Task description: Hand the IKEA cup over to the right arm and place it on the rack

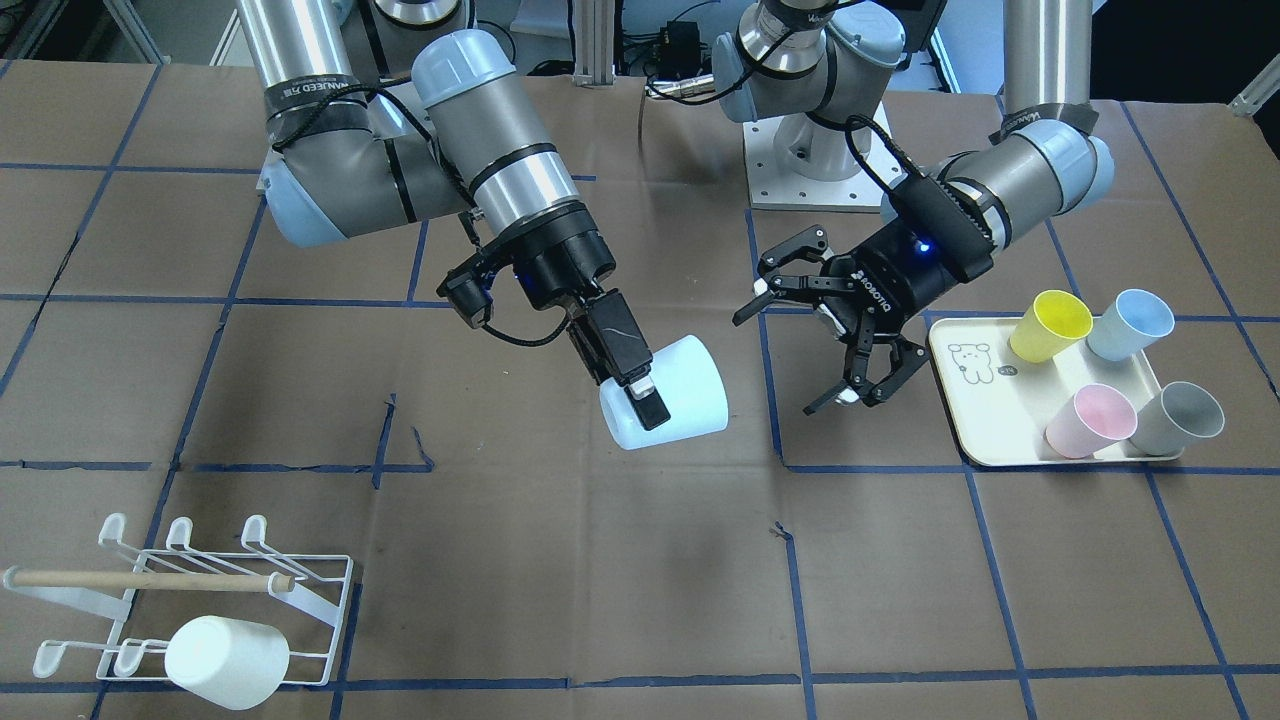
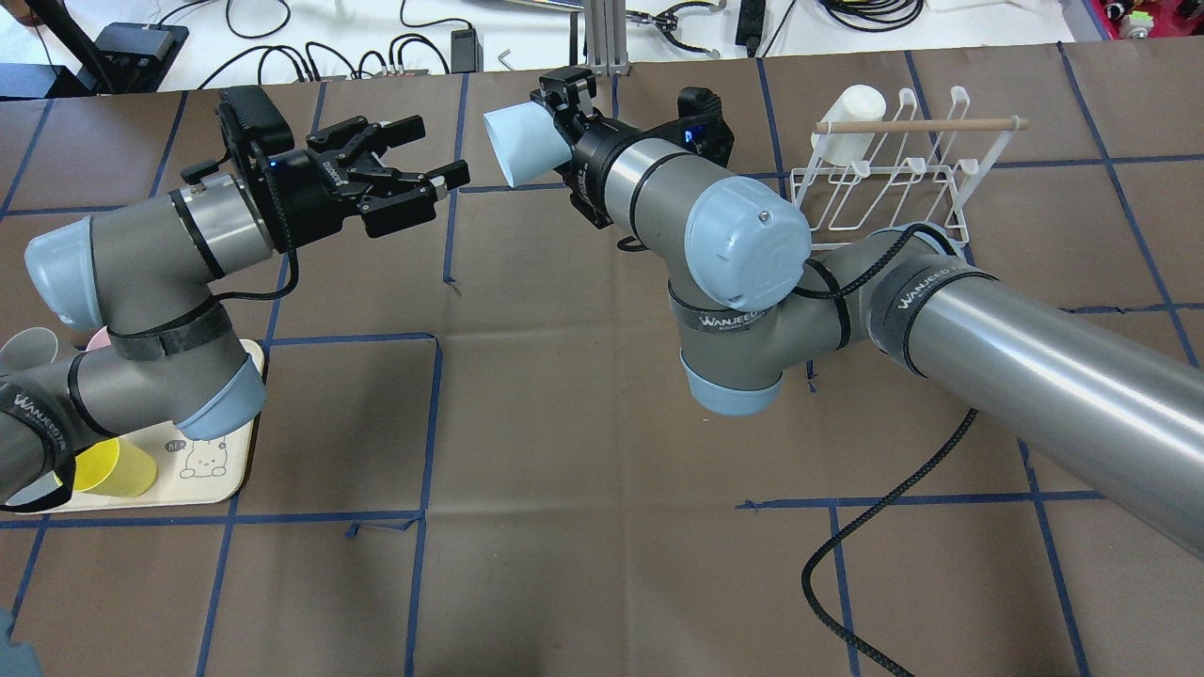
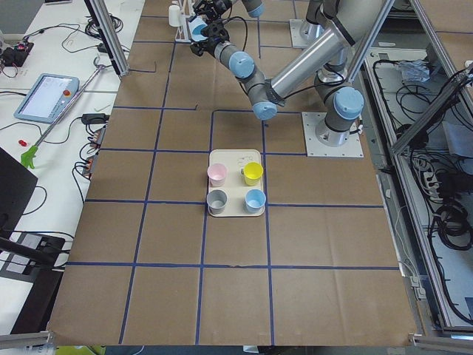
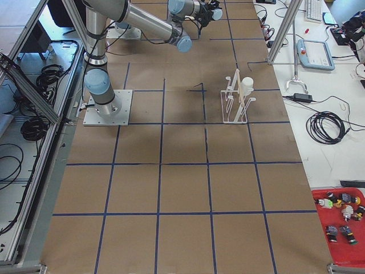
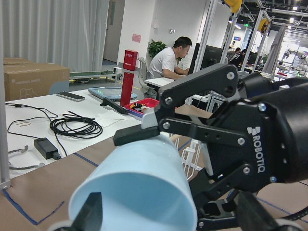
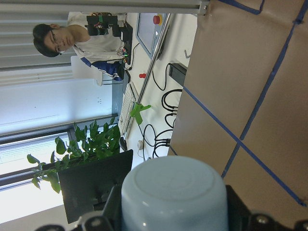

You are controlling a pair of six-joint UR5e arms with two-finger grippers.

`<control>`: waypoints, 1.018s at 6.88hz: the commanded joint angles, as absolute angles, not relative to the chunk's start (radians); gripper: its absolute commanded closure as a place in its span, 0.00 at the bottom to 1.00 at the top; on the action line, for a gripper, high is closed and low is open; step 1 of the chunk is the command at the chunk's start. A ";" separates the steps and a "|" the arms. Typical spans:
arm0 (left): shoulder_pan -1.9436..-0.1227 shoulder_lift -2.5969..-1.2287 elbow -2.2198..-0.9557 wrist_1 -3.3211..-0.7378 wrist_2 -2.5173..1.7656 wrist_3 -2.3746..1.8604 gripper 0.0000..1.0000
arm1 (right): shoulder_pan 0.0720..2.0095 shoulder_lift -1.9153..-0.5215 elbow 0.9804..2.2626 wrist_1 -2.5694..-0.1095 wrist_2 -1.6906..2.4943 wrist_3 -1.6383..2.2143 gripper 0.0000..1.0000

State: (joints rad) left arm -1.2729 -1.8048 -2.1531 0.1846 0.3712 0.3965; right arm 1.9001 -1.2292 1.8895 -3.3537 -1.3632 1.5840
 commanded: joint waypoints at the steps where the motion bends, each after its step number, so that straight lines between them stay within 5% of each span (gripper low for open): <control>1: -1.252 -1.815 -2.146 0.178 0.405 0.399 0.02 | 1.794 -1.232 1.891 -3.359 -1.361 1.484 0.57; 2: -1.252 -1.819 -2.131 0.172 0.551 0.396 0.02 | 1.734 -1.233 1.891 -3.367 -1.356 1.366 0.75; 3: -1.253 -1.822 -2.085 0.141 0.700 0.370 0.02 | 1.682 -1.233 1.894 -3.375 -1.341 1.209 0.79; 7: -1.409 -1.821 -1.756 -0.425 1.205 0.307 0.01 | 1.502 -1.235 1.891 -3.360 -1.279 0.315 0.79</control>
State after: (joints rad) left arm -1.3389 -1.8237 -1.8631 -0.2337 1.0201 0.3279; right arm 1.5508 -1.2348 1.8931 -3.3666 -1.2838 0.5529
